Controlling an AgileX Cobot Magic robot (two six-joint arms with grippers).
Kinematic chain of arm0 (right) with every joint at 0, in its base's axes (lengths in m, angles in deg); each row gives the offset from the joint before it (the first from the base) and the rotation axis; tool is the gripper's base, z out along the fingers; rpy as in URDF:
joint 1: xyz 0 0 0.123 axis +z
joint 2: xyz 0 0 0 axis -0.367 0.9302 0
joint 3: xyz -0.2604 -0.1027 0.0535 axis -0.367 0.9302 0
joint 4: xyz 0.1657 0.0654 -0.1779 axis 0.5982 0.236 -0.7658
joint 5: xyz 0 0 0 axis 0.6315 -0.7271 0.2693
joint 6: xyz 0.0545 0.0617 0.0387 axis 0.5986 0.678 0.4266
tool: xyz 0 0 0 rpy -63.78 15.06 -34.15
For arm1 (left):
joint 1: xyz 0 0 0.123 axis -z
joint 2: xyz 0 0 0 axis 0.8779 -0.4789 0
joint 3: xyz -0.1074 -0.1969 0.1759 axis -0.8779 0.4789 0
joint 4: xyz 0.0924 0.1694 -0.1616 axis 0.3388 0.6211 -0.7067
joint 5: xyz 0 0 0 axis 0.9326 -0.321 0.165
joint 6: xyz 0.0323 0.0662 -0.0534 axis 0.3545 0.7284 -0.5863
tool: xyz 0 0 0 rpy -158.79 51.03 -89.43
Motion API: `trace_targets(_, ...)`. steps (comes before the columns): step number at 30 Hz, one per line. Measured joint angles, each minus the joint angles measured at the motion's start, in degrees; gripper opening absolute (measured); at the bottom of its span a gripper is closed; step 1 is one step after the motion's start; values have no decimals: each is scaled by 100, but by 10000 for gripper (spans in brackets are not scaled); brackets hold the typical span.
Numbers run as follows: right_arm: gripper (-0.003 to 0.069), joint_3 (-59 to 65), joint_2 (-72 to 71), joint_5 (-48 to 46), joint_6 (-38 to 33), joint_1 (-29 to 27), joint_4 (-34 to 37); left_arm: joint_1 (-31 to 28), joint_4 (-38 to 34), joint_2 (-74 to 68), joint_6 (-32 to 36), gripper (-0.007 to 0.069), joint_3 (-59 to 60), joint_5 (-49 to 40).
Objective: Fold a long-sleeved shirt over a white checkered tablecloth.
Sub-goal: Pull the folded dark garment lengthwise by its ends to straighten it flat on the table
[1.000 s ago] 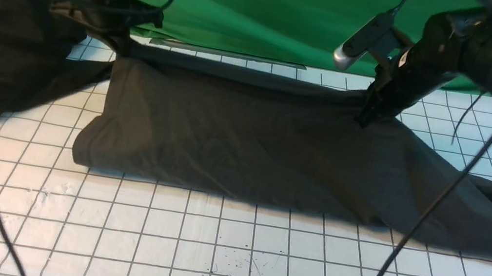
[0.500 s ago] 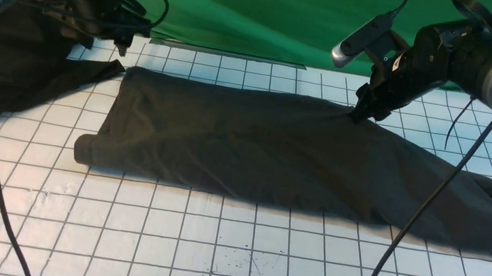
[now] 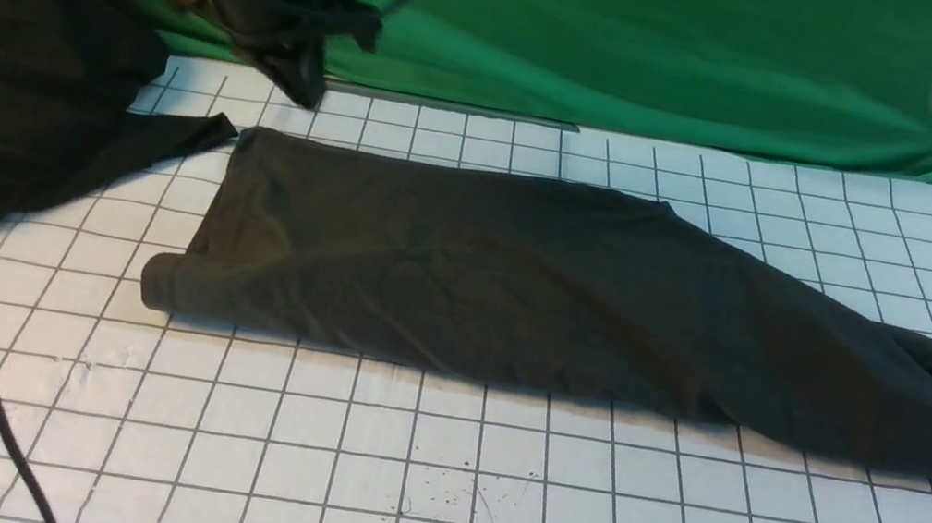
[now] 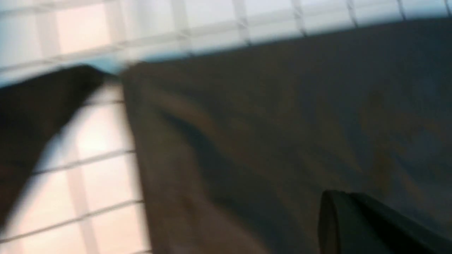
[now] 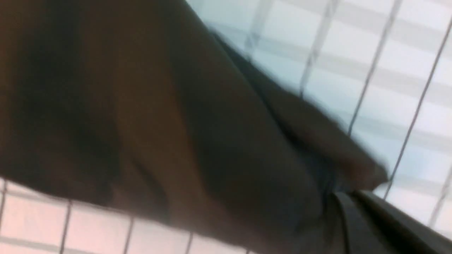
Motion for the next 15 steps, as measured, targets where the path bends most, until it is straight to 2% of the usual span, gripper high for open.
trace_targets(3,76,395,24,50,-90,-330,207,422,60,-7,80,-4,618,80)
trace_targets(6,187,706,36,322,-263,-369,279,756,283,-7,123,-4,1244,559)
trace_targets(9,267,747,122,575,-325,-369,437,841,380,-7,123,-4,1599,898)
trace_targets(15,303,747,502,910,-384,-369,546,834,487,-7,123,-4,1957,1174)
